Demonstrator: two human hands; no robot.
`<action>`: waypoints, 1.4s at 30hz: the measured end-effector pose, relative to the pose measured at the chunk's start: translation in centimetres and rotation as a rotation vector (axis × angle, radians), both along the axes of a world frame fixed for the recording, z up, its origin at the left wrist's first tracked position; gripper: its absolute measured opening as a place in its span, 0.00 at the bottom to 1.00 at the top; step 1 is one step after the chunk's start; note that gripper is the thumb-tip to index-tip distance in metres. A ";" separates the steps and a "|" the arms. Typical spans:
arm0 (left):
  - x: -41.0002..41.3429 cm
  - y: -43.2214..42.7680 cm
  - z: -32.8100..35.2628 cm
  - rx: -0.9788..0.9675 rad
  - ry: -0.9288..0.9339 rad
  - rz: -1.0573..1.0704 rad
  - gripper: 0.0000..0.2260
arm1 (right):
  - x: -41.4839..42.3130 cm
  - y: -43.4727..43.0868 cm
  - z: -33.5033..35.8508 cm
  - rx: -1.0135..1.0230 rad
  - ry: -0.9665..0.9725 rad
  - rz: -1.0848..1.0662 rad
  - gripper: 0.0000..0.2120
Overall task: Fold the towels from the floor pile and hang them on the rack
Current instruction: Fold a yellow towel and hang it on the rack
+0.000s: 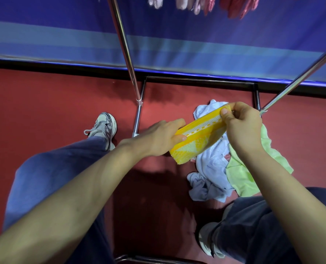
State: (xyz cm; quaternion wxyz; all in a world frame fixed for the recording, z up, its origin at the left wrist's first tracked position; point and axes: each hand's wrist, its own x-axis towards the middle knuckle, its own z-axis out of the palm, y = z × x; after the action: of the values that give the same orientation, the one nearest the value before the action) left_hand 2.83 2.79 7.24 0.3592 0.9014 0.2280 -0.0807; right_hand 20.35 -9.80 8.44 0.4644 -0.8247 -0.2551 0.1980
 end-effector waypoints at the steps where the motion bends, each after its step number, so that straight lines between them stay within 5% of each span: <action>1: 0.0 -0.1 0.0 0.001 0.006 -0.003 0.09 | 0.0 0.0 0.1 -0.003 -0.006 0.000 0.06; 22: 0.3 -1.1 0.5 -0.137 0.200 0.034 0.17 | -0.9 0.0 0.0 -0.043 -0.010 0.065 0.07; 26: -0.1 -0.9 -0.1 -0.006 0.081 -0.014 0.10 | -0.6 0.1 0.0 0.003 0.058 0.080 0.10; 30: 0.0 -0.8 -0.1 0.057 -0.101 0.006 0.14 | -0.5 0.1 0.2 0.040 0.101 0.085 0.07; 42: 0.2 -1.3 -1.0 0.044 0.003 0.044 0.08 | -0.6 0.1 -0.2 -0.035 -0.071 0.107 0.08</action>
State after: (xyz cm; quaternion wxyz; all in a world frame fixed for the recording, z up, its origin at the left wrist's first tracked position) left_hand 3.03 1.45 6.22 0.3407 0.9037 0.2499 -0.0694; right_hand 19.79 -9.75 8.27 0.4296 -0.8243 -0.3114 0.1977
